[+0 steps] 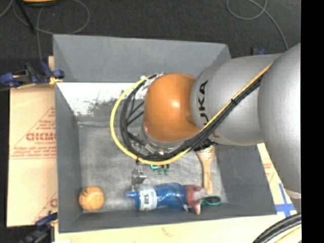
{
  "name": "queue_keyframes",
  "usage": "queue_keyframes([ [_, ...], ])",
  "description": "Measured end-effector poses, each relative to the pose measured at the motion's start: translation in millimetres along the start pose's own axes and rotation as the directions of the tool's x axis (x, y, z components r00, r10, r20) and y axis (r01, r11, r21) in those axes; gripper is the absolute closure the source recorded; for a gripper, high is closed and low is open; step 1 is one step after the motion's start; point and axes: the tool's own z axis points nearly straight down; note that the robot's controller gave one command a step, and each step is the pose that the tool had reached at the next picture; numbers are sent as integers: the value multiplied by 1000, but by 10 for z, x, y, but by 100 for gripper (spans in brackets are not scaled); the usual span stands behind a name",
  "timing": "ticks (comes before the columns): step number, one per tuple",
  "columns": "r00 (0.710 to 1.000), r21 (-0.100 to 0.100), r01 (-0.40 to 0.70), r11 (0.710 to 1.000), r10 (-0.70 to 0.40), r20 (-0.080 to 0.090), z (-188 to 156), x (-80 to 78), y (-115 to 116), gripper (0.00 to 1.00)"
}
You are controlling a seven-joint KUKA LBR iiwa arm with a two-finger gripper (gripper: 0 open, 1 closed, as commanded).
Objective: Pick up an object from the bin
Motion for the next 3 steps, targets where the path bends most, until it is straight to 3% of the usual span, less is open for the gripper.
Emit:
queue_keyframes([
  [1,1000,-1,-4,1000,4,8,-44,-19,-5,0],
  [2,999,-1,51,999,-51,16,132,99,-102,0],
  [3,990,-2,138,990,-138,13,856,437,-275,100],
])
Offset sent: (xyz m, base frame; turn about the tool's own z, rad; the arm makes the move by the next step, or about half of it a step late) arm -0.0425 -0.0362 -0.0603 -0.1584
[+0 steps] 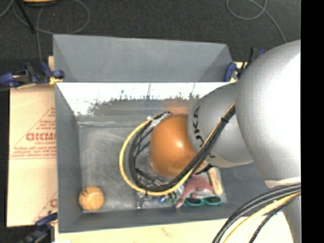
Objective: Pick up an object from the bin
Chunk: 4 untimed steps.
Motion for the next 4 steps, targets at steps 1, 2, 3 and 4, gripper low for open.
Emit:
queue_keyframes([
  [1,1000,-1,-4,1000,4,11,-7,-30,-4,0],
  [2,1000,-1,-4,1000,4,11,-7,-29,-4,0],
  [3,977,2,212,977,-212,-7,-456,-125,-1200,100],
  [4,977,1,211,977,-211,-7,-455,-125,-1196,100],
])
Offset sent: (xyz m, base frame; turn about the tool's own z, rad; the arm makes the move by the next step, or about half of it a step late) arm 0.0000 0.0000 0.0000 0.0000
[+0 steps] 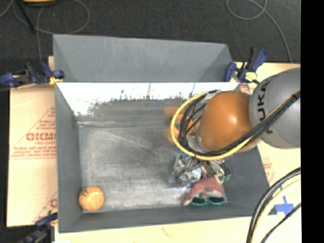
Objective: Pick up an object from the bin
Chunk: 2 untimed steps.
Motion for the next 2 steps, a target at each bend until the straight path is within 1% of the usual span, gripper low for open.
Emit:
queue_keyframes([
  [1,996,-4,-84,996,84,-5,-229,24,-56,100],
  [2,994,-3,-113,994,113,-4,-312,24,-80,100],
])
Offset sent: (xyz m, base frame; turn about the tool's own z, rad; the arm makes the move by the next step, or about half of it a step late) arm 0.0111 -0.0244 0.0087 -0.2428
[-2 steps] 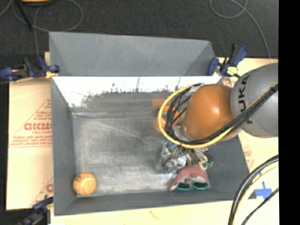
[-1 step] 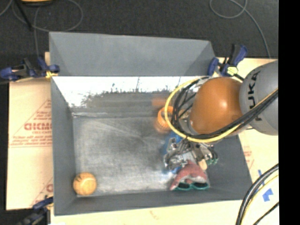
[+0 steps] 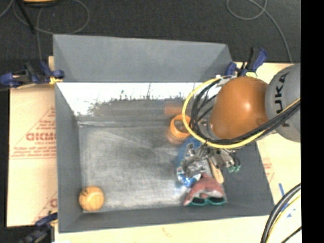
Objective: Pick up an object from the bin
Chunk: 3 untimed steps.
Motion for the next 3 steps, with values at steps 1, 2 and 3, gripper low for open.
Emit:
queue_keyframes([
  [1,999,3,-47,999,47,9,-278,85,8,100],
  [2,996,2,-86,996,86,5,-72,94,27,0],
  [3,996,2,-87,996,87,6,-73,93,27,0],
])
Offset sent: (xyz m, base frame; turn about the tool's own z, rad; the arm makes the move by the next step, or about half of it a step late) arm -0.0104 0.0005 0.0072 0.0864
